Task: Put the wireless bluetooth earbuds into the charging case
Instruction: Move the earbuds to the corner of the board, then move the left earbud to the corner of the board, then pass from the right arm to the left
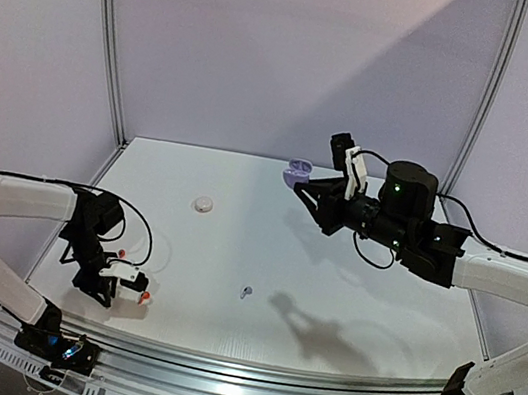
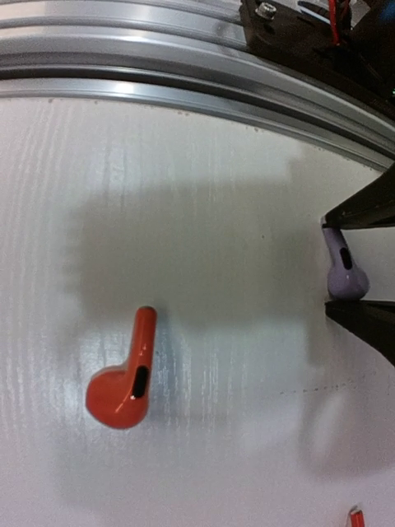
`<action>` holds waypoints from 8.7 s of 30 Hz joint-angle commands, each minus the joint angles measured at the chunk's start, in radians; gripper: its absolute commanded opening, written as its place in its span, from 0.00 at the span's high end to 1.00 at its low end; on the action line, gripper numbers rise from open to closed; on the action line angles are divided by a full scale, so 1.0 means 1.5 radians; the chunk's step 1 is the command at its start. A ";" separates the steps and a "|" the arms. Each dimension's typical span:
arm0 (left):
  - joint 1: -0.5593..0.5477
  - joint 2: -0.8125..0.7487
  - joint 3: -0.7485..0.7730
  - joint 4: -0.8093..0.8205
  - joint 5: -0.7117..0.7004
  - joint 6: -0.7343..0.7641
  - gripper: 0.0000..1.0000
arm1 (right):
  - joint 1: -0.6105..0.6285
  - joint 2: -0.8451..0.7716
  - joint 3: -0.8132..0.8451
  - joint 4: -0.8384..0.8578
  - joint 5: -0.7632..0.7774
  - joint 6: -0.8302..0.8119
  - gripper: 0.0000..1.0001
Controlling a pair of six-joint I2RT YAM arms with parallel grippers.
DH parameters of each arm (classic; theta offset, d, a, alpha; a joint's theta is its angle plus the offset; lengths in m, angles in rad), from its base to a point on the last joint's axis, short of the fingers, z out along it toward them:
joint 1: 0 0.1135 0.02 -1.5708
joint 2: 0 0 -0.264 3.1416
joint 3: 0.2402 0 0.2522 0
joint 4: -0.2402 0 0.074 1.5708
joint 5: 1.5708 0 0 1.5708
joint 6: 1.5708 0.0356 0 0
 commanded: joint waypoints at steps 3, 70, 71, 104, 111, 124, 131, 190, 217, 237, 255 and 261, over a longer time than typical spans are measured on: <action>0.001 0.001 0.019 -0.004 -0.003 0.040 0.60 | -0.004 -0.004 0.015 -0.020 0.005 0.002 0.93; -0.188 0.128 0.065 0.193 0.086 0.142 0.82 | -0.004 -0.020 0.001 -0.039 0.019 0.011 0.92; -0.196 0.138 0.073 0.195 0.092 0.135 0.82 | -0.004 -0.023 -0.002 -0.039 0.020 0.010 0.92; -0.317 0.305 0.322 0.218 0.123 0.106 0.55 | -0.010 -0.095 -0.044 -0.057 0.051 -0.005 0.92; -0.235 0.192 0.341 0.113 0.133 0.077 0.52 | -0.010 -0.070 -0.020 -0.037 0.039 0.000 0.92; 0.153 0.047 0.205 0.054 0.018 0.168 0.59 | -0.010 0.008 0.062 -0.048 -0.015 -0.018 0.92; 0.199 0.108 0.170 0.112 0.002 0.157 0.63 | -0.010 0.033 0.089 -0.062 -0.024 -0.017 0.92; -0.298 0.356 0.337 0.231 0.139 -0.398 0.94 | -0.010 -0.085 -0.039 -0.065 0.057 -0.018 0.92; -0.115 -0.157 0.212 0.510 0.517 -0.661 0.34 | 0.023 0.141 0.304 -0.035 -0.217 -0.045 0.90; -0.148 -0.231 0.065 1.224 0.423 -1.159 0.36 | 0.097 0.250 0.426 0.053 -0.296 0.016 0.90; -0.169 -0.221 0.076 1.245 0.412 -1.170 0.50 | 0.105 0.283 0.447 0.045 -0.297 0.002 0.90; -0.170 -0.221 0.074 1.242 0.414 -1.171 0.60 | 0.106 0.287 0.450 0.053 -0.293 -0.004 0.91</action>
